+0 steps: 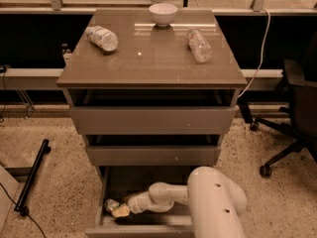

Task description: Pick 7up can from bottom drawer and place on counter

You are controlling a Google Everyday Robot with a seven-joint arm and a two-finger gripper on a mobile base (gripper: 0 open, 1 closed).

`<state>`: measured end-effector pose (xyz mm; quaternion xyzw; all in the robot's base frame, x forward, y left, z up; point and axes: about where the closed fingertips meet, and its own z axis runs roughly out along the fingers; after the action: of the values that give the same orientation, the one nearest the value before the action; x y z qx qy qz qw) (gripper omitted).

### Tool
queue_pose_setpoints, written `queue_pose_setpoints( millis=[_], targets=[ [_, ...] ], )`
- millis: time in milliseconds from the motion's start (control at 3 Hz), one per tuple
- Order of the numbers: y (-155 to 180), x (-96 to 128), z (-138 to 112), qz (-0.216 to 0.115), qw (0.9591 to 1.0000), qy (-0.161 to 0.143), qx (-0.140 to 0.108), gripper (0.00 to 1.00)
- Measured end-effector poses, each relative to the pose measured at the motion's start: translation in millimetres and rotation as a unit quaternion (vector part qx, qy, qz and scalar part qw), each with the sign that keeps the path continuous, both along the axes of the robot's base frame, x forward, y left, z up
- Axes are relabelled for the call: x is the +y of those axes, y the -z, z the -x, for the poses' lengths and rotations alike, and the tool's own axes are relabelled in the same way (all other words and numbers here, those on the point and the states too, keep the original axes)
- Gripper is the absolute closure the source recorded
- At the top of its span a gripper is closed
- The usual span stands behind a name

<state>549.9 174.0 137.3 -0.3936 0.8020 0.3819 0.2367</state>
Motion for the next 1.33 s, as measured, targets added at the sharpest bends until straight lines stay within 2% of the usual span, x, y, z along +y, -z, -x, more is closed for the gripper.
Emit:
queue_pose_setpoints(
  millis=[667, 1000, 1333],
  targets=[
    [2.8, 3.9, 5.6, 0.006, 0.9999, -0.012, 0.009, 0.86],
    [-14.9, -1.5, 1.7, -0.027, 0.9996, -0.002, 0.01, 1.0],
    [-37.0, -16.6, -4.9, -0.066, 0.9977, 0.014, 0.003, 1.0]
  ],
)
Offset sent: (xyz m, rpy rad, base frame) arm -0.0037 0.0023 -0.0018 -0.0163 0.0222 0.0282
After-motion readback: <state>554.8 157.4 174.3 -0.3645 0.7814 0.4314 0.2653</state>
